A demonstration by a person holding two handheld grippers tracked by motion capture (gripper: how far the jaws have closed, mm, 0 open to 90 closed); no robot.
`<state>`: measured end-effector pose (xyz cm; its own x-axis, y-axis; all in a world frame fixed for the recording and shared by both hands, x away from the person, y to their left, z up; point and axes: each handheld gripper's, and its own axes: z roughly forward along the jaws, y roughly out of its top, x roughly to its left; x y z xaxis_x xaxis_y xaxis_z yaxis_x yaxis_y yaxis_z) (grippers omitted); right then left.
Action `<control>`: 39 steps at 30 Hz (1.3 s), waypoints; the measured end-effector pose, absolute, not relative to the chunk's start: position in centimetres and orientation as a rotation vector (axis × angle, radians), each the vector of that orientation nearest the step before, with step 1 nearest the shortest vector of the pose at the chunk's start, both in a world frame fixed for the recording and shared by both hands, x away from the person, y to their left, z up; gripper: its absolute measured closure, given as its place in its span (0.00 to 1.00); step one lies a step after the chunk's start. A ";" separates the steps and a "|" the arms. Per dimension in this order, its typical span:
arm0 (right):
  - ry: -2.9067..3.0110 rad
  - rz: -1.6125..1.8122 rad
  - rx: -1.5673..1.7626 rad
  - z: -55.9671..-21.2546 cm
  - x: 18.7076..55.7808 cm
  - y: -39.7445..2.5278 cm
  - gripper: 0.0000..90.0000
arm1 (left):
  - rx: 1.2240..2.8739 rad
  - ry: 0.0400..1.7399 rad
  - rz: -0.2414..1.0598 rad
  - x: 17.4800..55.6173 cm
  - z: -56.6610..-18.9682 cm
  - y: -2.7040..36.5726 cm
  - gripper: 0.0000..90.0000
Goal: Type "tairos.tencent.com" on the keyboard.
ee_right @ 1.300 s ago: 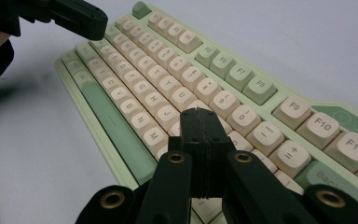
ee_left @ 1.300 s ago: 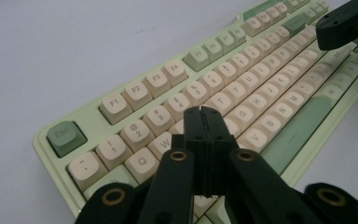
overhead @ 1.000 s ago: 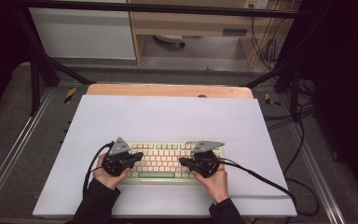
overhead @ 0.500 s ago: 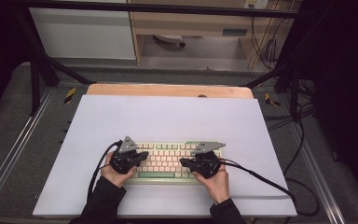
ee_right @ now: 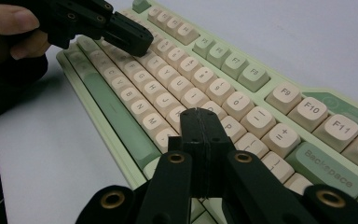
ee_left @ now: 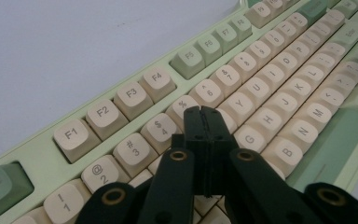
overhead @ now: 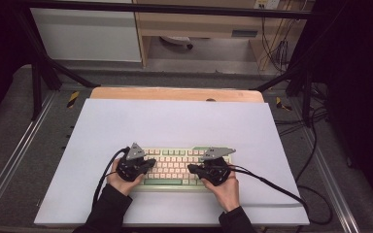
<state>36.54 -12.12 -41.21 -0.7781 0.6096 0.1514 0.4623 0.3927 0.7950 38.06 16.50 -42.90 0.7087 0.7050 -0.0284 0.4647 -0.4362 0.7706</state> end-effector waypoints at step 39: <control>2.470 1.348 0.986 -41.2 36.7 -11.7 1.00 | 2.059 0.902 0.387 35.6 -42.0 20.4 1.00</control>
